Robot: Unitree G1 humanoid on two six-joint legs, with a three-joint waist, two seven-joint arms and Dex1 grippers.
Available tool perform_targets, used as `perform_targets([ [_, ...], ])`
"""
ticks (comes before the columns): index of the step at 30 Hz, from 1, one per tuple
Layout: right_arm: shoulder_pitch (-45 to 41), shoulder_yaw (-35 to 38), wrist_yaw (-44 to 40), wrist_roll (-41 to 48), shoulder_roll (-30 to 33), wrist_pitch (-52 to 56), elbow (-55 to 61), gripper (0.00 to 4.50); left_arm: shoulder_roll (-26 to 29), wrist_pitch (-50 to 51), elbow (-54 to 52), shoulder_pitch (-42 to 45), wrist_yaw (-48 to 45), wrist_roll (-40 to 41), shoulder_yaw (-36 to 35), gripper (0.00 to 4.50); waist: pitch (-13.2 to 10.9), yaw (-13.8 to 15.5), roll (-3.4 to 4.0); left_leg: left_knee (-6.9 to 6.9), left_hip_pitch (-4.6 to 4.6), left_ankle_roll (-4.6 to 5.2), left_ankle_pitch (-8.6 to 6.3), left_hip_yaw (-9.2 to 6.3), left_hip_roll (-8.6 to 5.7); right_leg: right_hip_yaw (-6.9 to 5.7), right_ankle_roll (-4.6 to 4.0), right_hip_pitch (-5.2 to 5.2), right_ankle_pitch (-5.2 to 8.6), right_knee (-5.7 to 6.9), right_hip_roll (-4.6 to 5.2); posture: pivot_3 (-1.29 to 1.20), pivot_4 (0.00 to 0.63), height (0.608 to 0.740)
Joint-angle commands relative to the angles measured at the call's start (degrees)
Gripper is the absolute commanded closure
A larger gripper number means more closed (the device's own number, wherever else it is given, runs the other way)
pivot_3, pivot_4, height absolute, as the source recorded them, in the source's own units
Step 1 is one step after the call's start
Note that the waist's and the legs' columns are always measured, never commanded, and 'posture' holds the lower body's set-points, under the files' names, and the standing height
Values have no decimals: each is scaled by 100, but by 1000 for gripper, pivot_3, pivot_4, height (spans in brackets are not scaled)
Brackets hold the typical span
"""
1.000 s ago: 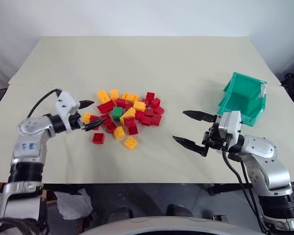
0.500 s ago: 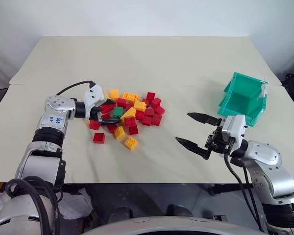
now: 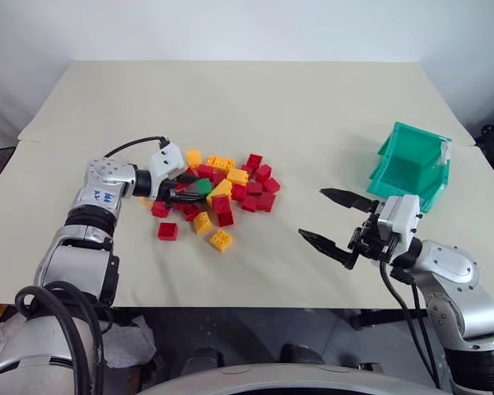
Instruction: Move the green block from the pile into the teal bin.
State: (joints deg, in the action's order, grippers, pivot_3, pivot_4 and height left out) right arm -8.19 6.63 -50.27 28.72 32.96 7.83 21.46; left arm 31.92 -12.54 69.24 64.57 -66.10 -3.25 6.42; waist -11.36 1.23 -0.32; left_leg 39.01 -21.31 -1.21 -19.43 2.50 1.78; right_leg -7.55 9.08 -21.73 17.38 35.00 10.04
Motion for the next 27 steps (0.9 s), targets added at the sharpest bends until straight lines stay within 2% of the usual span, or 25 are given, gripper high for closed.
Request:
perform_targets([
  [1, 38, 164, 44, 114, 69, 6, 233, 0, 121, -73, 55, 265, -59, 65, -199, 2388, -1, -2, -2, -1, 0, 0, 0, 0, 0, 0, 0, 0, 0, 0, 0, 0, 150, 740],
  [4, 84, 222, 46, 120, 99, 25, 271, 0, 259, -115, 25, 539, -264, 236, -427, 2388, -9, -2, -14, -2, -3, 0, 0, -1, 0, -1, 0, -2, 0, 0, 0, 0, 150, 740],
  [7, 235, 439, 97, 142, 184, 51, 340, 0, 242, -59, -236, 831, -1113, 621, -685, 2388, -15, 16, -25, 2, -11, 0, 0, -2, 0, -3, 0, -7, 0, 0, 0, 0, 150, 740],
  [10, 500, 755, 168, 211, 276, 114, 457, 0, -39, 79, -565, 949, -1631, 796, -677, 2388, -14, 39, -24, 3, -14, 6, -4, -2, -1, -3, 5, -7, -3, -4, 2, 0, 150, 740],
  [12, 772, 1020, 231, 253, 343, 154, 554, 0, -415, 239, -917, 914, -1882, 860, -534, 2388, -15, 56, -25, 3, -14, 9, -5, -3, -4, -5, 9, -3, -5, -6, 3, 0, 150, 740],
  [17, 1472, 1597, 365, 258, 393, 191, 755, 0, -1465, 550, -1476, 608, -1786, 700, -39, 2388, -15, 46, -25, 7, -17, 13, -7, -1, -5, -3, 16, 2, -9, -19, 3, 0, 150, 740],
  [21, 2055, 1929, 477, 268, 287, 191, 944, 0, -2237, 140, -1370, 339, -1133, 170, 548, 2388, -15, -2, -25, 3, -13, 14, -8, 7, -4, 1, 16, 0, -9, -20, 3, 0, 150, 740],
  [24, 2421, 1977, 640, 292, 157, 207, 1244, 0, -2646, 54, -1161, 228, -817, -92, 837, 2388, -15, 15, -25, 5, -12, 14, -8, 8, -4, 3, 16, 0, -9, -22, 3, 0, 150, 740],
  [27, 2611, 1933, 809, 288, 22, 211, 1468, 0, -2811, 107, -1062, 187, -677, -179, 918, 2388, -15, 11, -25, 8, -11, 15, -8, 15, -4, 10, 16, 0, -9, -25, 3, 0, 150, 740],
])
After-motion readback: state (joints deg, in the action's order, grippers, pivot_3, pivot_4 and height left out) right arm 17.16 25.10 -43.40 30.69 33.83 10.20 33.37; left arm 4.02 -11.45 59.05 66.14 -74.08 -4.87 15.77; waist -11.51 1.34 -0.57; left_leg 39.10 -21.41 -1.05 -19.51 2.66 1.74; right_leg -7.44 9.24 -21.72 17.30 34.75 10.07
